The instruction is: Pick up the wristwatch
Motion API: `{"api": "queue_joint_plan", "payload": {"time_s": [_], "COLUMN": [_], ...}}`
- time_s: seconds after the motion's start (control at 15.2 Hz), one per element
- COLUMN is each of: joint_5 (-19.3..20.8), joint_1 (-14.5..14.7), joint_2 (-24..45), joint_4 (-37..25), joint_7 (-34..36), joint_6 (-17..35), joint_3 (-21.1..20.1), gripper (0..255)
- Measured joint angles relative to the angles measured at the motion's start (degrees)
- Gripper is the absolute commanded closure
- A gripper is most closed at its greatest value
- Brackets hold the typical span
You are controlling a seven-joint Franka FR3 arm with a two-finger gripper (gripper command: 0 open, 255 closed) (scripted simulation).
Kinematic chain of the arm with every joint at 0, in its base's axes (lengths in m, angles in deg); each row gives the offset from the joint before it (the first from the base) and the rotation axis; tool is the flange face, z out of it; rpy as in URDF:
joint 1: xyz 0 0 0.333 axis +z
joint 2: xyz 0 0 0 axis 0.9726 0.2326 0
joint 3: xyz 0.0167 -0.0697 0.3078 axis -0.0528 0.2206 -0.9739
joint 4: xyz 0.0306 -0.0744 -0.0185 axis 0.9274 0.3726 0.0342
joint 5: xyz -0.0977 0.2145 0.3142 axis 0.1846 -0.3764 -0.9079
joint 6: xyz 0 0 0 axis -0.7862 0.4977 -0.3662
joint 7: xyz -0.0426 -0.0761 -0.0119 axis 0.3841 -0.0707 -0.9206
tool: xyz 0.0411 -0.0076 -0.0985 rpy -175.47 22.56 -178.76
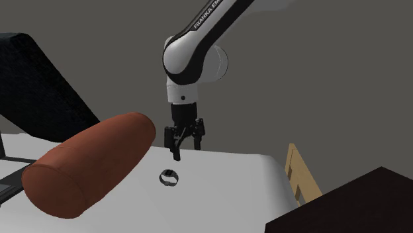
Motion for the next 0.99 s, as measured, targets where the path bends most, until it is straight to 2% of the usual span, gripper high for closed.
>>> {"api": "queue_joint_plan", "payload": {"time_s": [0.4, 0.92, 0.99], "joint_5": [1.4, 2.0, 2.1], "joint_1": [3.9, 4.8, 4.8], "joint_2": [12.4, 17.5, 17.7], "joint_4": [-13.1, -15.7, -15.7], "joint_7": [0.8, 0.7, 0.7], "joint_6": [-1.3, 1.1, 1.3], "joint_3": [0.0, 0.6, 0.7], "gripper": [0, 0, 255]}}
